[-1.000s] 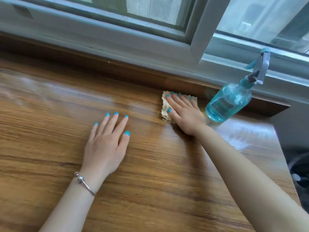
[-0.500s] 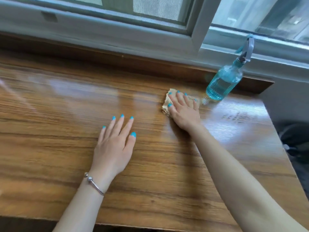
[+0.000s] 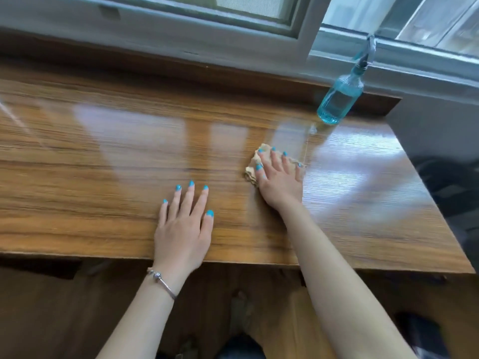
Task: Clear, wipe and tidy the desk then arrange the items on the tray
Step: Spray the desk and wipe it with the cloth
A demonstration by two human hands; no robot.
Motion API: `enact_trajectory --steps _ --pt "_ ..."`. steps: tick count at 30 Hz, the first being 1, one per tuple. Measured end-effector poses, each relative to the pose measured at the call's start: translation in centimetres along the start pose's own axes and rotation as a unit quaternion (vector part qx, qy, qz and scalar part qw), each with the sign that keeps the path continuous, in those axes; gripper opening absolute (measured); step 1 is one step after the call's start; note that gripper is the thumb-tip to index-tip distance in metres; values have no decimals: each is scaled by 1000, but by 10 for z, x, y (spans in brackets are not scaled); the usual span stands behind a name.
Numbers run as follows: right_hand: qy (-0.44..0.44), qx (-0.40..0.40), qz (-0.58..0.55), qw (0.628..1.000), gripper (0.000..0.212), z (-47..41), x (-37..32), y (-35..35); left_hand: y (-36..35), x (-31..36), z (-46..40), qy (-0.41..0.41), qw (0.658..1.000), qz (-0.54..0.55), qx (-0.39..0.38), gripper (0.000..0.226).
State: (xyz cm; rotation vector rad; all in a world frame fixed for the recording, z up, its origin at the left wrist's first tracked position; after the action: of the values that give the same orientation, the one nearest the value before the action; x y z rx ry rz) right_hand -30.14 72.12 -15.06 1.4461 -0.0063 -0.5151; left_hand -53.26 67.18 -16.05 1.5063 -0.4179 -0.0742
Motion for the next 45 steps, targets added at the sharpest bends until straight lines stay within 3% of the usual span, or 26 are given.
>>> enact_trajectory --steps 4,7,9,13,14,17,20,25,28,32,38,41,45 --pt "118 63 26 991 50 132 -18 -47 -8 -1 5 -5 999 -51 9 59" --pt "166 10 38 985 46 156 -4 -40 -12 -1 3 -3 999 -43 12 60" --pt "127 -5 35 991 45 111 13 -19 -14 -1 2 -11 999 -31 13 61" --pt "-84 3 6 996 49 41 18 6 -12 -6 1 -25 999 -24 15 62" --pt "-90 7 4 996 49 52 9 -2 -12 -7 2 -25 999 -25 12 61" --pt "-1 33 30 999 48 127 -9 -37 -11 -8 2 -20 999 -26 15 61" --pt "54 9 35 998 47 177 16 -39 -9 -6 2 -19 999 -24 -11 61" --pt "-23 9 40 999 47 117 70 0 2 32 -12 -27 998 55 -2 58" --pt "-9 6 35 999 47 66 79 8 1 81 -37 -85 995 53 2 57" --pt "-2 8 48 999 48 -18 100 27 -7 123 -63 -97 994 47 -18 58" --pt "4 -11 36 999 52 -131 125 58 -4 141 -85 -38 994 98 15 56" --pt "44 -31 31 998 52 -134 131 60 -1 165 -109 -35 994 98 13 56" --pt "121 -30 18 992 50 -61 160 52 -6 207 -143 -31 992 124 19 55"
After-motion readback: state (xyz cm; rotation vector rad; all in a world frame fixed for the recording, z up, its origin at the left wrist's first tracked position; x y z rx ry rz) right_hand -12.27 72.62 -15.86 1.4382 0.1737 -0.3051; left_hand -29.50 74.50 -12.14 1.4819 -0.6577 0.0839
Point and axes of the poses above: each hand's wrist, its own z-axis away from the middle knuckle, its own y-axis out of the back of the hand, x = y × z, the point moved 1 cm from there along -z, towards the middle knuckle, and after that the axes turned 5 degrees about -z, right-handed, at the moved point
